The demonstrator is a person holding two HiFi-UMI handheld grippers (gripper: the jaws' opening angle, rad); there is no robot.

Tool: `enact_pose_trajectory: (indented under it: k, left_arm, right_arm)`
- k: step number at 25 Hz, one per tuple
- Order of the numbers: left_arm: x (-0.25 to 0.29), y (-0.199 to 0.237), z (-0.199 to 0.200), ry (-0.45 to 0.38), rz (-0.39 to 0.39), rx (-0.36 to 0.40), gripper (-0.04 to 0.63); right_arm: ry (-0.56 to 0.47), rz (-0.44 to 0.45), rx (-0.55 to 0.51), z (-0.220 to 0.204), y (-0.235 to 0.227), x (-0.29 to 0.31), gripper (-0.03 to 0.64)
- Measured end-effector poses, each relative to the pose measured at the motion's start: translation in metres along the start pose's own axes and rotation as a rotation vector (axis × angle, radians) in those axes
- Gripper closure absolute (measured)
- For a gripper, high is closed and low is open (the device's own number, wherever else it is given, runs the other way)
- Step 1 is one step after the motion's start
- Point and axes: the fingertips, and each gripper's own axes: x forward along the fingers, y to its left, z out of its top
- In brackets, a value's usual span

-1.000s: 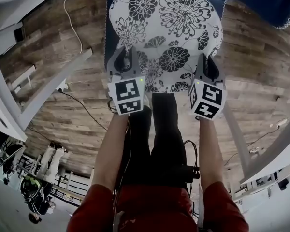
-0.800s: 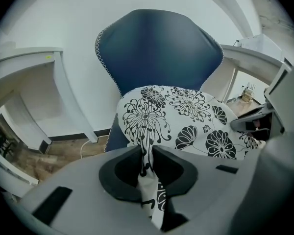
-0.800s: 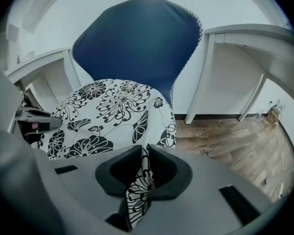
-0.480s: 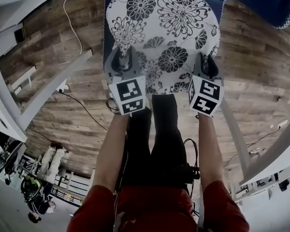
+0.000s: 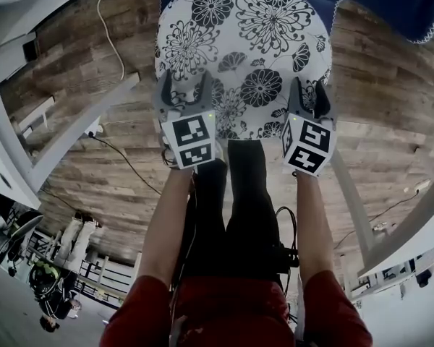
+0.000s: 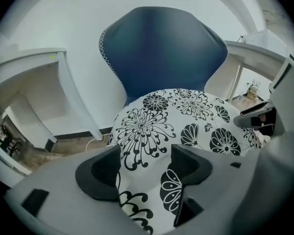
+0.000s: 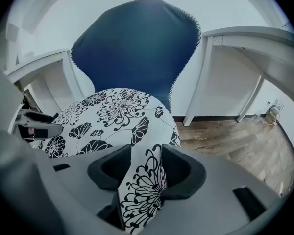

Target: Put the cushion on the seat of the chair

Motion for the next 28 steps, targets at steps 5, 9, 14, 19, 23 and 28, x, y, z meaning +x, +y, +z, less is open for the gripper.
enact_pose_trajectory:
  k: [5, 9, 14, 19, 23, 28]
  left_arm:
    - [-0.008, -0.004, 0.008, -0.019, -0.008, -0.009, 0.279]
    - [-0.02, -0.007, 0.025, -0.052, -0.028, -0.018, 0.279]
    - [-0.035, -0.005, 0.048, -0.091, -0.046, -0.025, 0.28]
    - [-0.054, -0.003, 0.069, -0.124, -0.061, -0.035, 0.279]
    - [-0.079, -0.002, 0.095, -0.181, -0.074, -0.031, 0.28]
    - [-0.131, 0.005, 0.136, -0.272, -0.09, -0.029, 0.281]
  right_arm:
    - [-0.011, -0.007, 0.002, 0.005, 0.0, -0.008, 0.411]
    - [-0.029, -0.011, 0.003, 0.016, 0.002, -0.02, 0.408]
    - [-0.056, -0.019, -0.004, 0.037, 0.006, -0.032, 0.408]
    - [-0.086, -0.011, -0.002, 0.058, 0.015, -0.049, 0.408]
    - [-0.13, -0.01, 0.006, 0.081, 0.022, -0.073, 0.408]
    - [-0.21, -0.006, 0.002, 0.121, 0.034, -0.124, 0.408]
